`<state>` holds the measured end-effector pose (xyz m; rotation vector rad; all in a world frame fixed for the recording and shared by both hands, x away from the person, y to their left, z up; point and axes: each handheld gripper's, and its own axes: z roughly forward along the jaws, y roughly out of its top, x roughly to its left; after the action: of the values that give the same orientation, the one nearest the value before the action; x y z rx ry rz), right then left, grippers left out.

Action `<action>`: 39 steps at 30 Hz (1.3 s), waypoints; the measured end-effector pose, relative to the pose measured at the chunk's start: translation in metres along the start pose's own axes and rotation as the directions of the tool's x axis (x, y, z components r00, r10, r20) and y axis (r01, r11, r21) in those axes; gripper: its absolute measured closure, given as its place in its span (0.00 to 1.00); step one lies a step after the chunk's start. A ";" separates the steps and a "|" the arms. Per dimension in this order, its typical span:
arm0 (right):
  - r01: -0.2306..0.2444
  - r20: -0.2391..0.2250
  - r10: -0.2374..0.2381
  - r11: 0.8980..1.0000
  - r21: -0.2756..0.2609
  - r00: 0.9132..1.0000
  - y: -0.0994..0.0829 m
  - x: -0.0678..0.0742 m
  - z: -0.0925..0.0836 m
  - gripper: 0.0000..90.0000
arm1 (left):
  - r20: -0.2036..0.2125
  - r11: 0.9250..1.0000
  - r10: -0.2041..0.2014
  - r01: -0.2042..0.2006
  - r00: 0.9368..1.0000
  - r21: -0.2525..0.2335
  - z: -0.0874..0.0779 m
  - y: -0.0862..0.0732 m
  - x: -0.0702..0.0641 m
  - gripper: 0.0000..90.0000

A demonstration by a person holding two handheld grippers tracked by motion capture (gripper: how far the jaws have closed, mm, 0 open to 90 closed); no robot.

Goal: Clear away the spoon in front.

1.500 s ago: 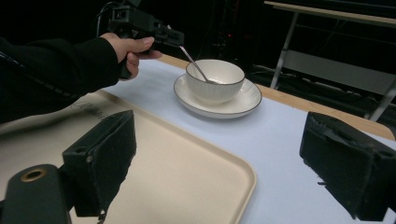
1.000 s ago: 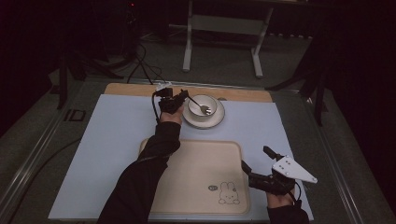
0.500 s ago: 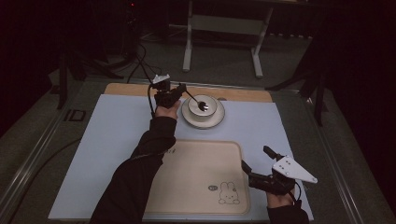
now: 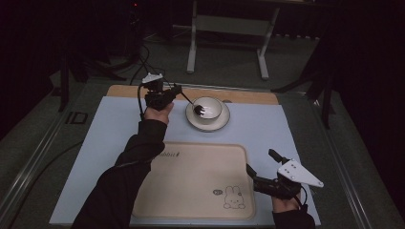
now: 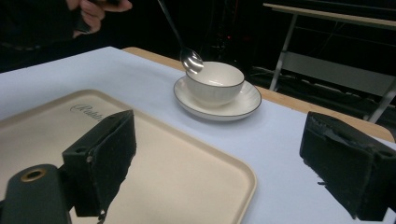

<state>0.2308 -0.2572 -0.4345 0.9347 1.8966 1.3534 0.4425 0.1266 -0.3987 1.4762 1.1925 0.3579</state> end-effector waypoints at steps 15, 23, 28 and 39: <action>0.002 -0.009 -0.002 1.000 -0.006 1.000 0.002 0.001 0.003 0.12 | 0.057 0.995 0.070 -0.074 0.996 0.067 -0.044 0.013 0.002 1.00; 0.003 -0.006 -0.003 1.000 -0.006 1.000 0.002 0.001 0.003 0.12 | 0.104 0.982 0.111 -0.126 0.988 0.143 -0.064 0.012 0.001 1.00; 0.008 -0.004 -0.008 1.000 -0.002 1.000 0.002 0.002 0.003 0.12 | 0.131 0.971 0.135 -0.157 0.982 0.178 -0.077 0.011 0.002 1.00; 0.009 -0.001 -0.009 1.000 -0.005 1.000 0.002 0.003 0.003 0.12 | 0.190 0.954 0.139 -0.183 0.972 0.237 -0.100 0.005 0.006 1.00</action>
<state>0.2316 -0.2530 -0.4334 0.9224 1.8948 1.3534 0.3704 0.1883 -0.3660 1.7959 1.0091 0.1874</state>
